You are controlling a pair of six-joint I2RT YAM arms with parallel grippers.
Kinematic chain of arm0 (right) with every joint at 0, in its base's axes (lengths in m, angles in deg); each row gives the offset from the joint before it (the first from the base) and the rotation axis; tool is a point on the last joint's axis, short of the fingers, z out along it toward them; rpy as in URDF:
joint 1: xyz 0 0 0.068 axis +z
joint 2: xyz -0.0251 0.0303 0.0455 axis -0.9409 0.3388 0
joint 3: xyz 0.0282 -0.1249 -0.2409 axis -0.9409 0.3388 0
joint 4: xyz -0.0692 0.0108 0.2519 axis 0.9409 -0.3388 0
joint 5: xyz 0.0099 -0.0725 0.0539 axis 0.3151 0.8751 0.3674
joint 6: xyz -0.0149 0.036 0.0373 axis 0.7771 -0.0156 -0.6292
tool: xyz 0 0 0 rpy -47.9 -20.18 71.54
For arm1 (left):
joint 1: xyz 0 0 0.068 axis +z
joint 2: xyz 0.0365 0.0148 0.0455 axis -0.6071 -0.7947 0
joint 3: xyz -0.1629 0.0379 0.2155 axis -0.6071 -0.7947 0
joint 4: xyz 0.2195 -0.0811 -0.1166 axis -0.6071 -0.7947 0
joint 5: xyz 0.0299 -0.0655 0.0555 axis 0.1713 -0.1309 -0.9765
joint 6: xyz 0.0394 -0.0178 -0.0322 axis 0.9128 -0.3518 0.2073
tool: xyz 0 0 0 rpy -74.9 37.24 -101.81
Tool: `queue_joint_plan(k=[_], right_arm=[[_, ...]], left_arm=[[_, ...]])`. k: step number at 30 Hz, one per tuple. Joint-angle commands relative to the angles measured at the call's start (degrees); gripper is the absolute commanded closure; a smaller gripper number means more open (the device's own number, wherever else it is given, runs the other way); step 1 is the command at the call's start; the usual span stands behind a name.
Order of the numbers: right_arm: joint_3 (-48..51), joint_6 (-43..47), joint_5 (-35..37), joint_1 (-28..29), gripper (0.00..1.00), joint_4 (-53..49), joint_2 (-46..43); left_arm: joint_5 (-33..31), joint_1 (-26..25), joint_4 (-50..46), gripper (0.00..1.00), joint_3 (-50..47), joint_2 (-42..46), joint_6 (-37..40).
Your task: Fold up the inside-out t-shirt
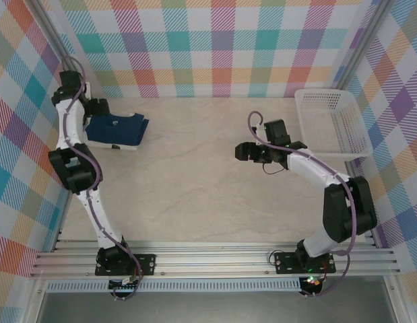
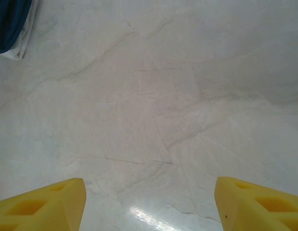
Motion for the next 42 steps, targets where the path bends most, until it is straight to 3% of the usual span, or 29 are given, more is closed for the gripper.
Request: queue_joint_plan(k=[1, 5, 8, 12, 16, 21, 24, 27, 30, 34, 38, 42], right_arm=[[-1.05, 4.4, 9.85, 0.28, 0.26, -3.11, -5.41], [0.61, 7.25, 20.67, 0.57, 0.16, -4.98, -12.28], [3.74, 7.9, 28.04, 0.75, 0.02, -5.03, -18.13], [10.37, 7.82, 36.1, 0.66, 0.0, -1.45, -24.3], [19.31, 14.69, 45.33, 0.66, 0.0, 8.47, -26.59], [31.84, 25.28, 45.14, -1.15, 0.0, 30.94, -24.63], [33.01, 25.79, 43.04, -2.32, 0.0, 33.74, -20.87], [35.03, 26.44, 40.68, -4.22, 0.0, 38.35, -18.11], [38.33, 20.94, 32.93, -8.76, 0.0, 45.31, -16.27], [39.53, 21.19, 29.82, -10.43, 0.0, 51.74, -13.82], [39.43, 20.91, 25.84, -13.63, 0.0, 58.82, -10.56], [38.82, 18.97, 19.16, -16.12, 0.0, 63.96, -4.7]], left_arm=[[1.84, -0.39, 7.65, 0.04, -12.89, 14.53, -10.59], [5.98, -1.64, 22.53, 0.01, -38.22, 33.66, -19.13], [3.05, -7.2, 32.7, 0.0, -55.68, 47.67, -21.9], [-0.87, -11.99, 44.77, 0.0, -76.3, 63.09, -24.69], [-8.77, -14.15, 54.9, 0.0, -91.82, 72.47, -25.22], [-12.9, -15.86, 67.98, 0.0, -100.69, 68.76, -19.34], [-11.84, -17.55, 74.1, 0.0, -101.07, 60.28, -14.81], [-9.07, -18.52, 86.47, 0.0, -102.78, 51.44, -13.78], [-6.65, -19.98, 87.99, 0.0, -100.09, 47.62, -12.41], [-4.61, -20.37, 89.41, 0.0, -98.86, 45.72, -12.27], [-7.35, -22.01, 82.39, 0.0, -97.0, 46.98, -10.68], [-9.59, -23.58, 82.37, 0.0, -98.68, 48.33, -8.82]])
